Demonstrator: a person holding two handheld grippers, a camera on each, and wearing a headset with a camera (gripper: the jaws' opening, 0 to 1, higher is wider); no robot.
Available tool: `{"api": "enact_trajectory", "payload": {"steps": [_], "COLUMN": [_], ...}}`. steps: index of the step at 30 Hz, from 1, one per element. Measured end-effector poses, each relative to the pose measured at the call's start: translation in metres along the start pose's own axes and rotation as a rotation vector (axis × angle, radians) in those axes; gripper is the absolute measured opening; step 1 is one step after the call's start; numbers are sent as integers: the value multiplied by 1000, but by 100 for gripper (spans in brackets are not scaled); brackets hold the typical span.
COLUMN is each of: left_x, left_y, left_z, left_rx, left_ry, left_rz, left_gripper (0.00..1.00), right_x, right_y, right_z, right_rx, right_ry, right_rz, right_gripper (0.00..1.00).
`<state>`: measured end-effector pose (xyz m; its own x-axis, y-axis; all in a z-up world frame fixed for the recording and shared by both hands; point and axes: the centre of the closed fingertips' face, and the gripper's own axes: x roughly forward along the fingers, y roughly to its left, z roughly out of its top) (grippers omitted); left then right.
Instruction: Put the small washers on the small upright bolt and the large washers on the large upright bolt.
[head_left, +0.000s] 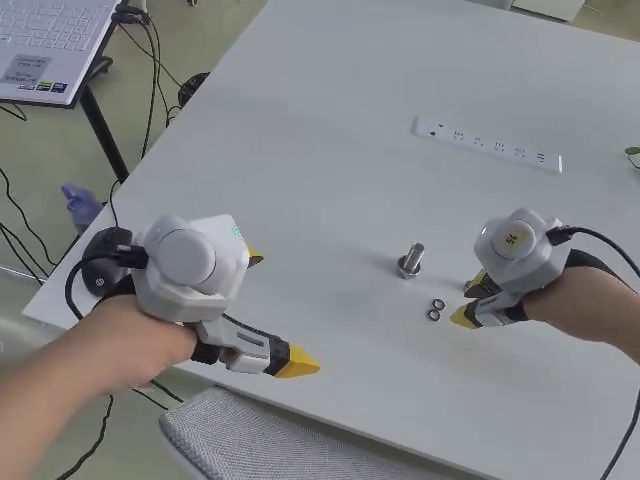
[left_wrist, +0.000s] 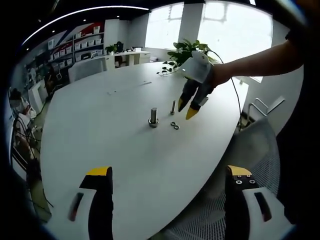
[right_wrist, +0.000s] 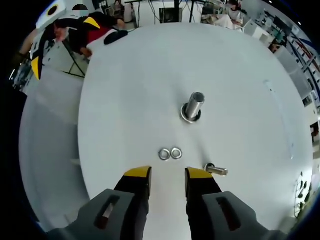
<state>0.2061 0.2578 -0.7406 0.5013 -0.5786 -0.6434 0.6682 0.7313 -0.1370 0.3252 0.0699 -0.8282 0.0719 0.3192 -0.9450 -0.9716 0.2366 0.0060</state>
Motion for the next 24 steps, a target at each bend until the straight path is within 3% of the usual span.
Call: {"api": "enact_trajectory", "payload": {"steps": [17, 24], "left_x": [-9, -9], "left_y": [15, 19], "left_z": [-18, -13], "left_rx": [-18, -12], "left_ry": [23, 15], "left_rz": [9, 18], "left_gripper": [90, 89], "right_x": [24, 30], "right_y": [-13, -14], "right_z": [5, 8], "right_rx": [4, -1], "right_ry": [26, 35], "right_rz": [-14, -8], "right_gripper": [27, 26]}}
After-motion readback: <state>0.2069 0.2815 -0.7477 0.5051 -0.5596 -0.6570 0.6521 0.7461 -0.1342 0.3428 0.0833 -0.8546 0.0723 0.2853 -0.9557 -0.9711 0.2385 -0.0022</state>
